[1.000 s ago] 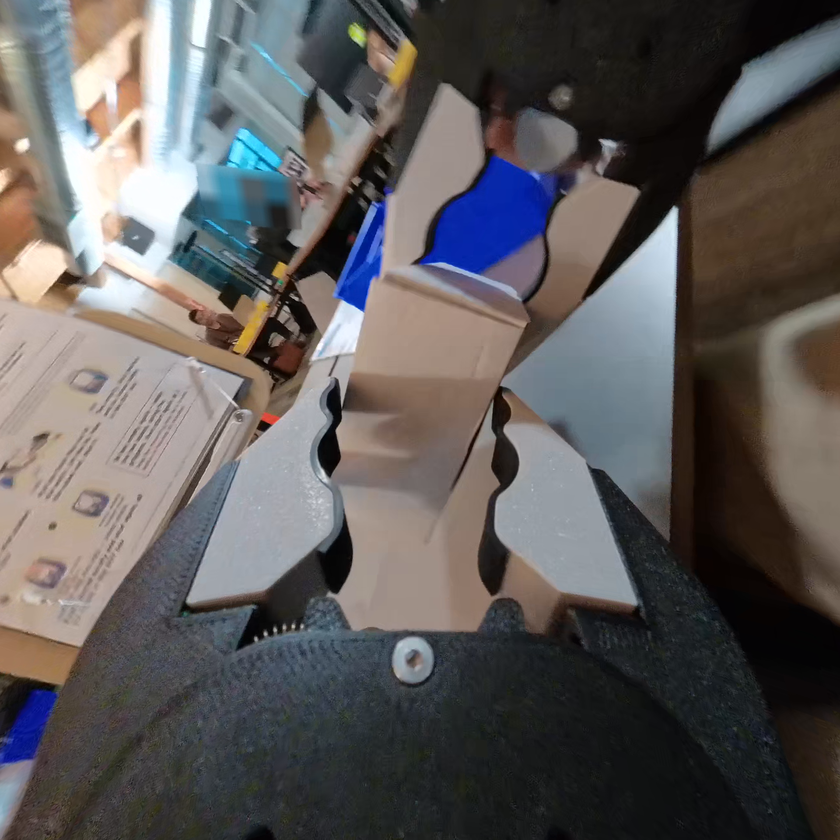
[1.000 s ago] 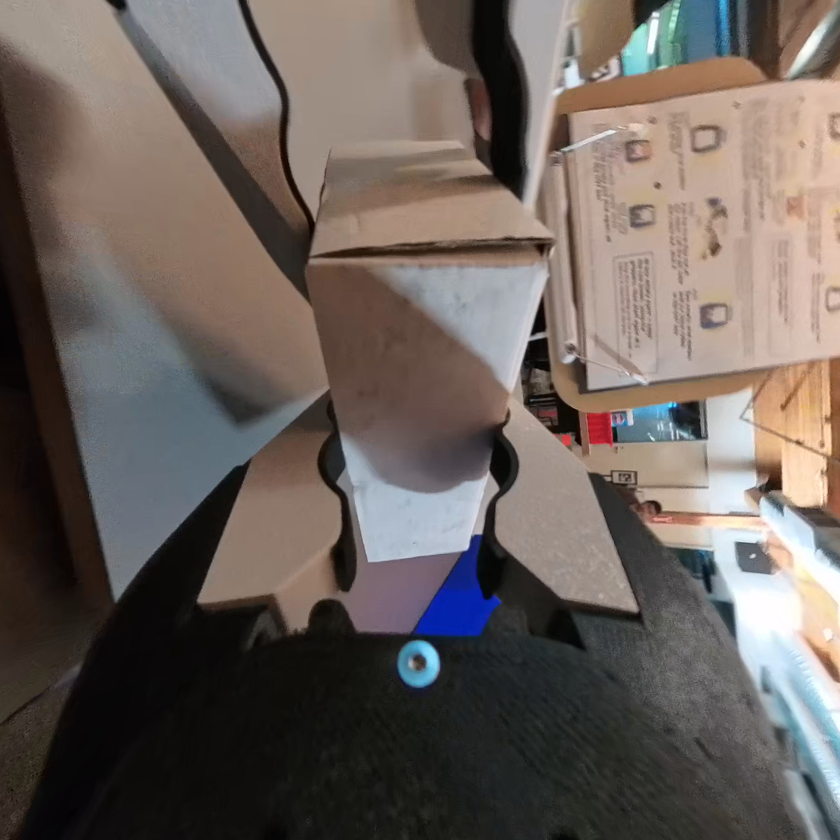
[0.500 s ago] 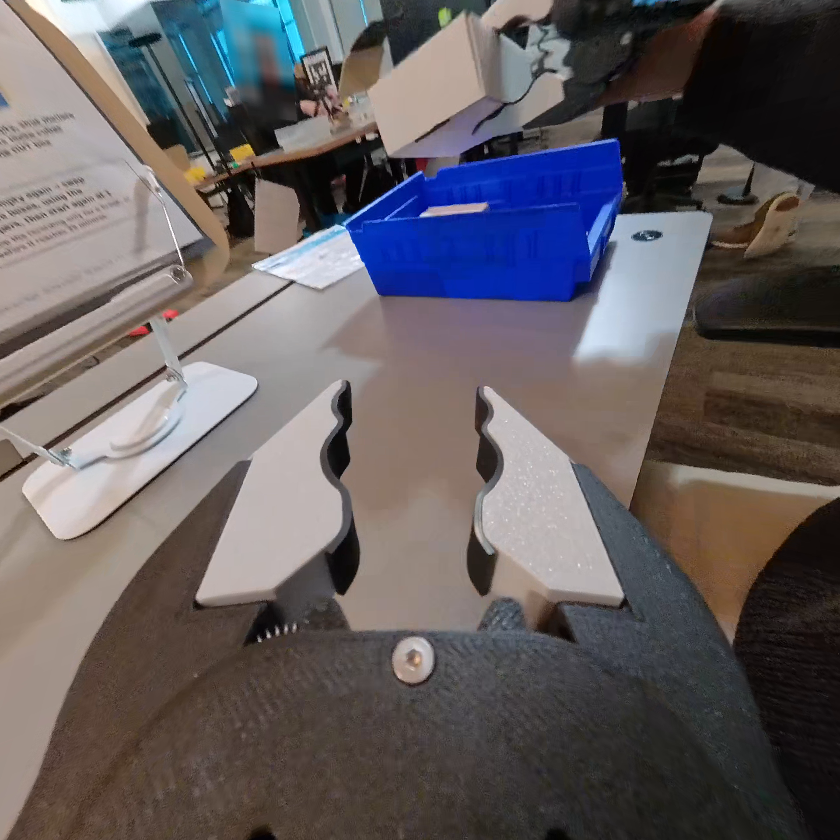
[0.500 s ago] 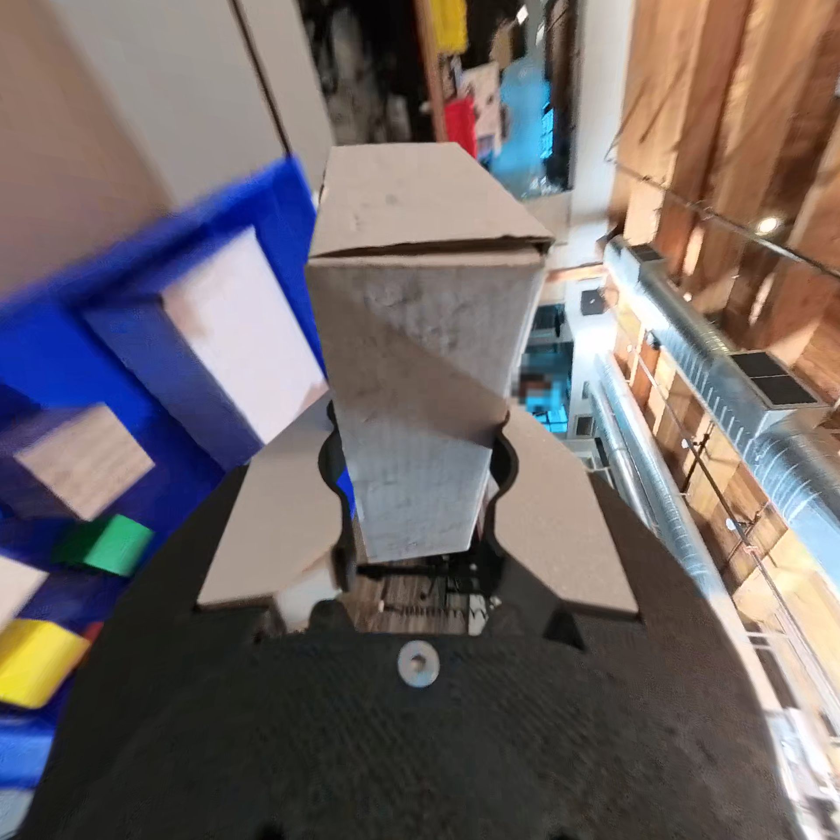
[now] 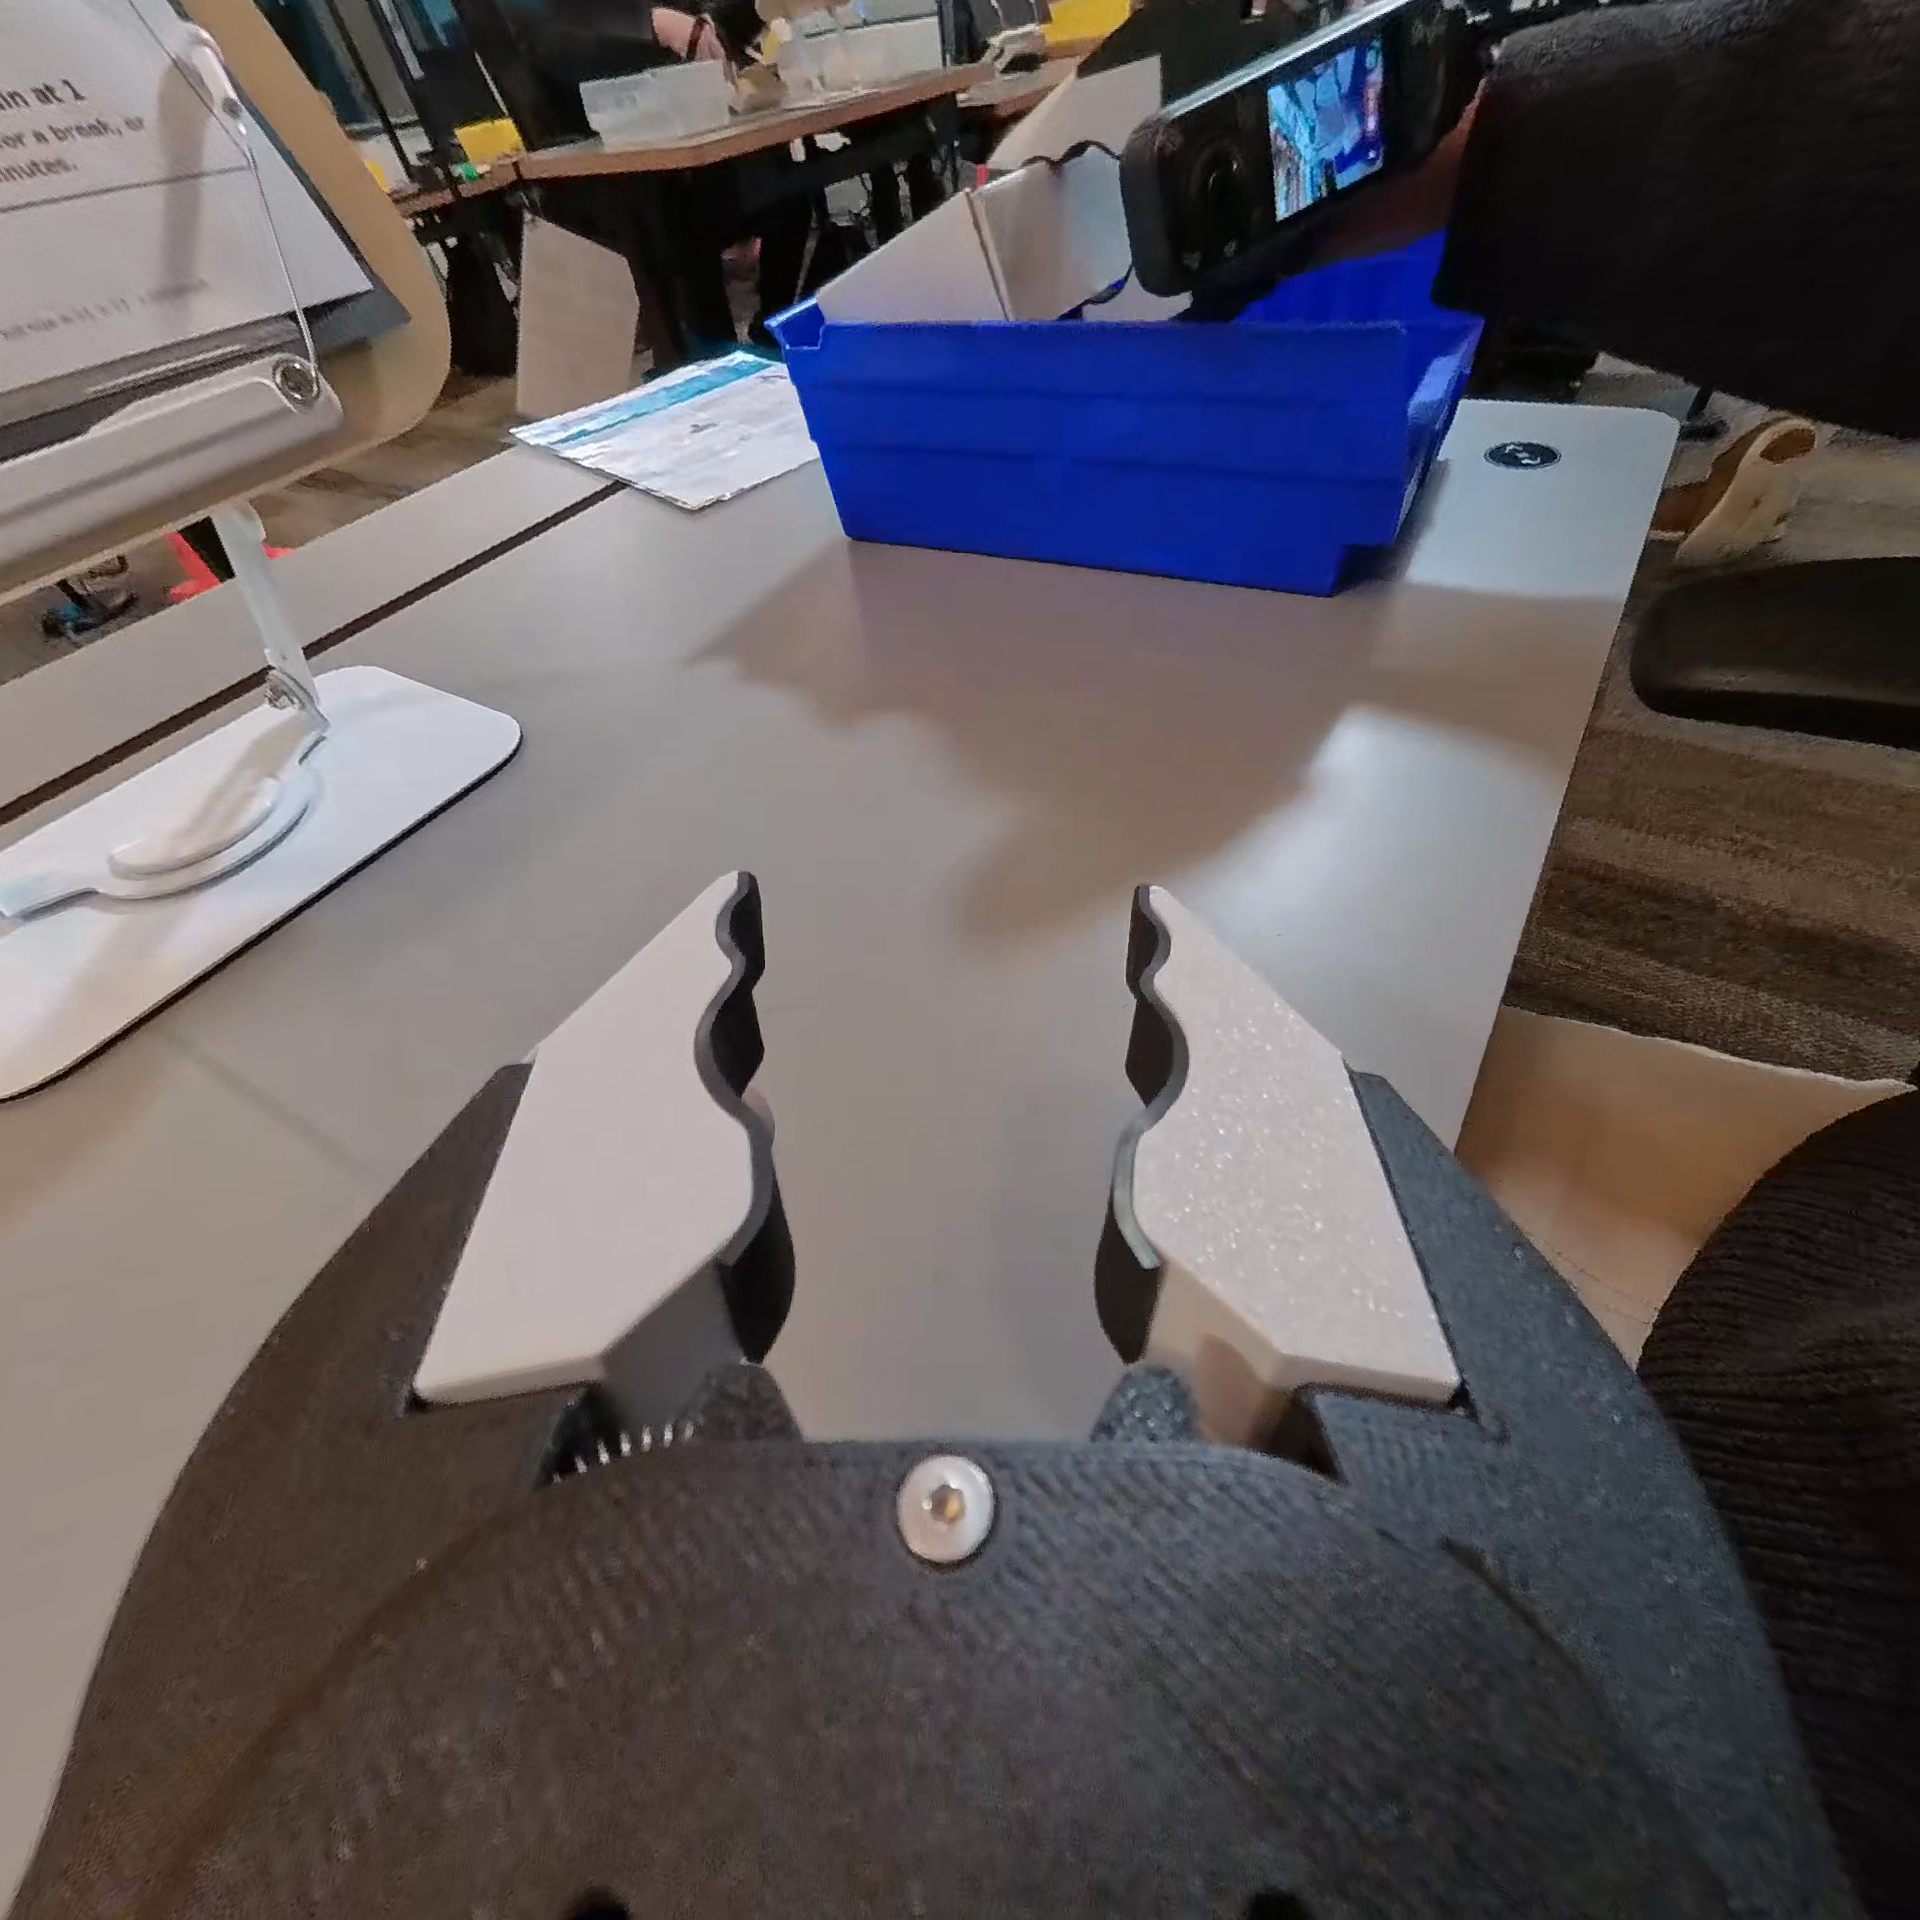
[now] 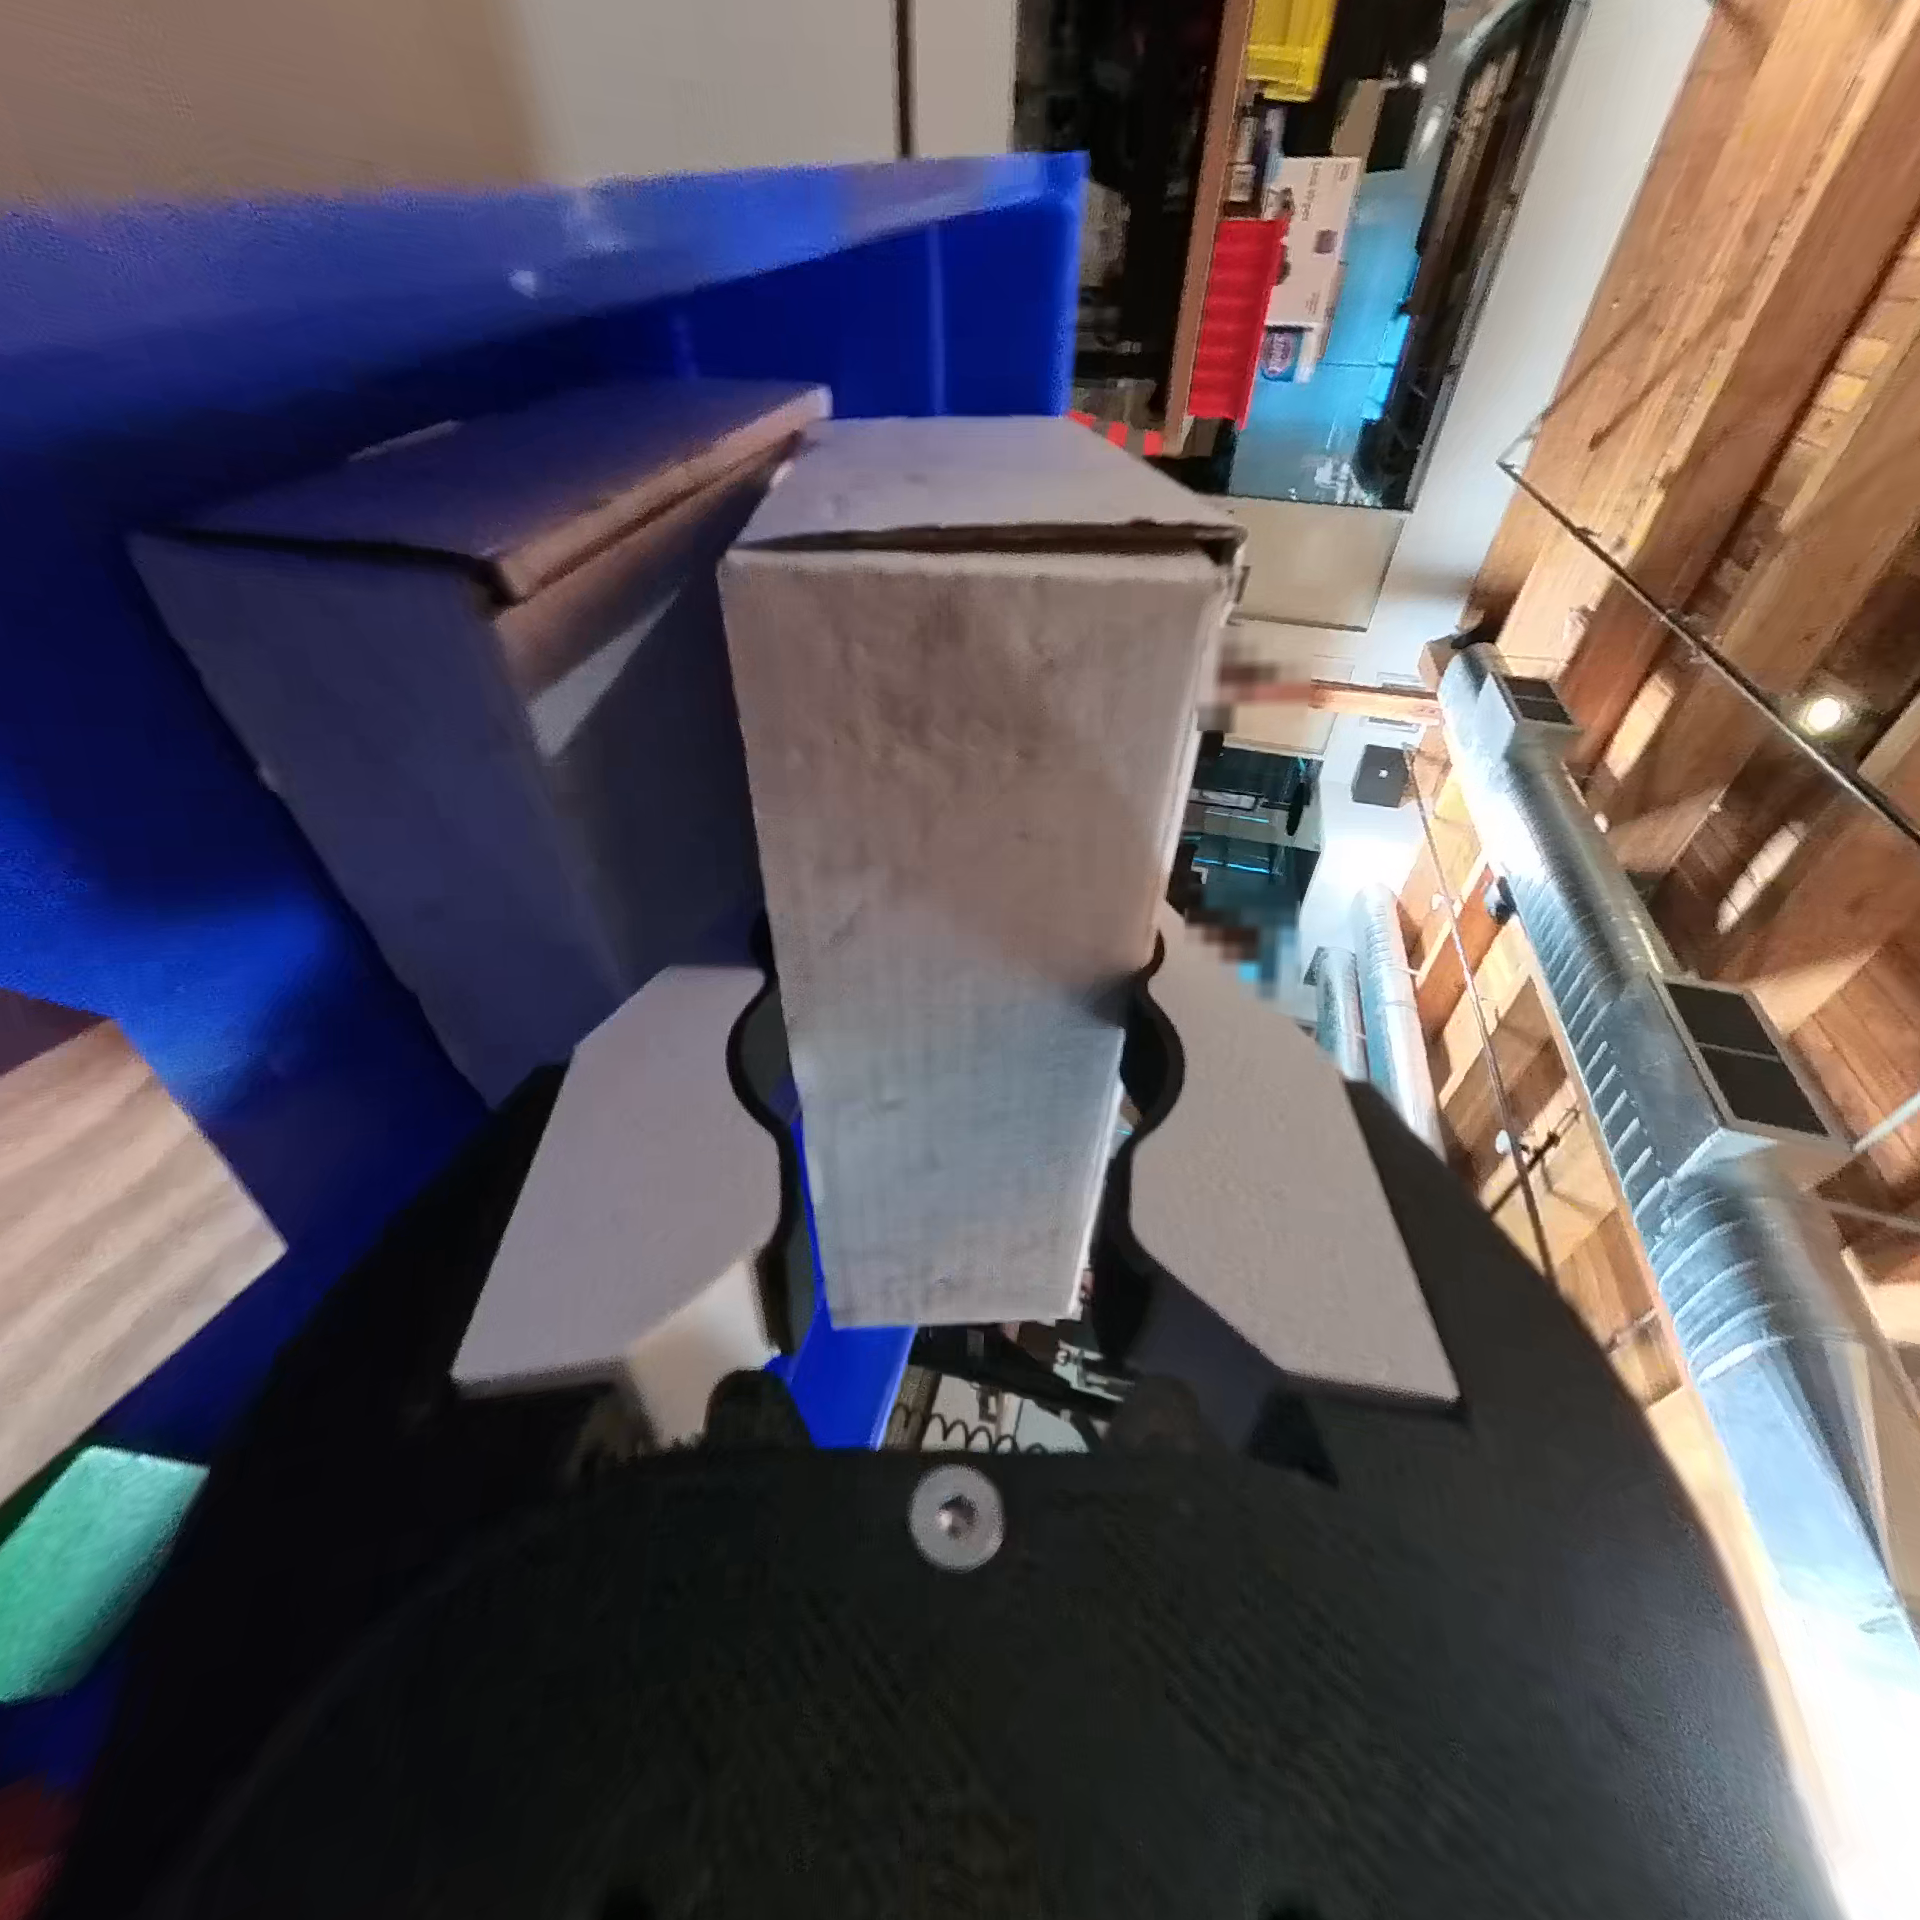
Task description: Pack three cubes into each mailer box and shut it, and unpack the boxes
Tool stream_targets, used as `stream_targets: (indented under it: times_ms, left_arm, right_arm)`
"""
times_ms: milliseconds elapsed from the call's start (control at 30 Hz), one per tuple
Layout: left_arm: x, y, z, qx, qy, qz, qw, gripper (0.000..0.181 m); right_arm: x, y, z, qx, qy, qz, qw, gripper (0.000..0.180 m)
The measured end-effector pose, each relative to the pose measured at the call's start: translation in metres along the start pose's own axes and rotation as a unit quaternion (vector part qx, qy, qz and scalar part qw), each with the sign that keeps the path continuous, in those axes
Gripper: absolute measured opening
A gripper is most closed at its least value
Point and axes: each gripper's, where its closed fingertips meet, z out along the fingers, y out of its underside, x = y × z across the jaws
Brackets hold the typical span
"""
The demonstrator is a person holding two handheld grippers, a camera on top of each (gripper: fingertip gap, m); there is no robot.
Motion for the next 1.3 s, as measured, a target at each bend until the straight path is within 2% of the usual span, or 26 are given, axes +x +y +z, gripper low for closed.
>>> stream_targets:
  times_ms: [200, 400, 500, 667, 767, 833, 1100, 1300]
  left_arm:
    - [0.002, 0.007, 0.002, -0.013, 0.006, 0.005, 1.0, 0.068]
    - [0.003, 0.007, 0.002, -0.013, 0.006, 0.004, 1.0, 0.068]
    - [0.004, 0.006, 0.002, -0.013, 0.007, 0.004, 1.0, 0.068]
    - [0.01, 0.003, 0.002, -0.009, 0.009, 0.009, 1.0, 0.068]
    - [0.015, 0.002, 0.004, -0.01, 0.014, 0.011, 1.0, 0.068]
    - [0.02, 0.0, 0.005, -0.009, 0.016, 0.016, 1.0, 0.068]
    - [0.028, -0.001, 0.002, -0.007, 0.007, 0.021, 1.0, 0.067]
    - [0.024, 0.004, 0.001, -0.011, 0.004, 0.01, 1.0, 0.067]
  right_arm:
    - [-0.013, 0.005, 0.0, -0.014, -0.025, -0.021, 0.999, 0.065]
    - [-0.017, 0.021, -0.02, -0.028, -0.08, 0.031, 0.996, 0.089]
    - [-0.022, 0.029, -0.035, -0.044, -0.091, 0.023, 0.995, 0.09]
    - [-0.023, 0.036, -0.058, -0.049, -0.078, 0.048, 0.995, 0.075]
    - [-0.029, 0.036, -0.059, -0.049, -0.093, 0.068, 0.992, 0.051]
    - [-0.031, 0.036, -0.053, -0.054, -0.093, 0.069, 0.992, 0.044]
    - [-0.016, 0.014, -0.025, -0.032, -0.076, 0.096, 0.992, 0.035]
    - [-0.017, 0.008, -0.025, -0.028, -0.071, 0.08, 0.994, 0.036]
